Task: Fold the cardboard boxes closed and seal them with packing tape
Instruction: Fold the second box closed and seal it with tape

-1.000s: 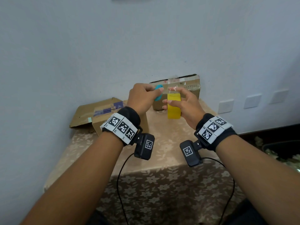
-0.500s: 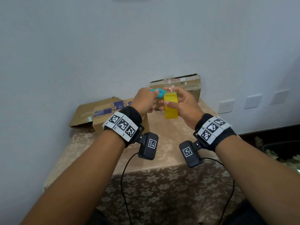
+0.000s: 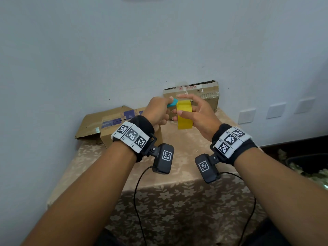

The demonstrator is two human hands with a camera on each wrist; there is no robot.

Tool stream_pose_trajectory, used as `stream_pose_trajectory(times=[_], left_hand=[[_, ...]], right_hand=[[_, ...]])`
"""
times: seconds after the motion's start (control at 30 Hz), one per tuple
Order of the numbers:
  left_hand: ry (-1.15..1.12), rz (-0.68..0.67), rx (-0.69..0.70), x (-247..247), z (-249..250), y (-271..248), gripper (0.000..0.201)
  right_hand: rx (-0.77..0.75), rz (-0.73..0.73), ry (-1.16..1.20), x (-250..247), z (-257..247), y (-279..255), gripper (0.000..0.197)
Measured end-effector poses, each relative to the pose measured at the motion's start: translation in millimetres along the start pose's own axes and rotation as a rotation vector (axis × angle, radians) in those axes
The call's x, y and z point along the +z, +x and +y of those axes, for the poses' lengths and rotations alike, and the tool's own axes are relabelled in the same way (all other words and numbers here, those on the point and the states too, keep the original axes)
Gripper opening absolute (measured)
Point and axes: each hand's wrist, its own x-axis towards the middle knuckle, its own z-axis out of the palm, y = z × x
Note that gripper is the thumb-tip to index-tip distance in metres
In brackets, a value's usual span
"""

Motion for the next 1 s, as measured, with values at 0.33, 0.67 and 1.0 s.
stream_pose_trajectory(times=[0.33, 0.67, 1.0], left_hand=[[0.017, 0.046, 0.050, -0.5, 3.4, 1.1, 0.024], [0.007, 0.010, -0.023, 0.5, -1.9, 5.3, 0.021], [0.053, 0.105, 0.000, -0.3, -1.6, 10.6, 0.022]], right_hand=[[0.004, 0.044, 0.023, -1.1, 0.0, -0.2, 0.049], [-0.029, 0.020, 0.004, -0.3, -0.3, -0.7, 0.047], [-0.051, -0.018, -0.011, 1.2, -1.9, -2.8, 0.048]])
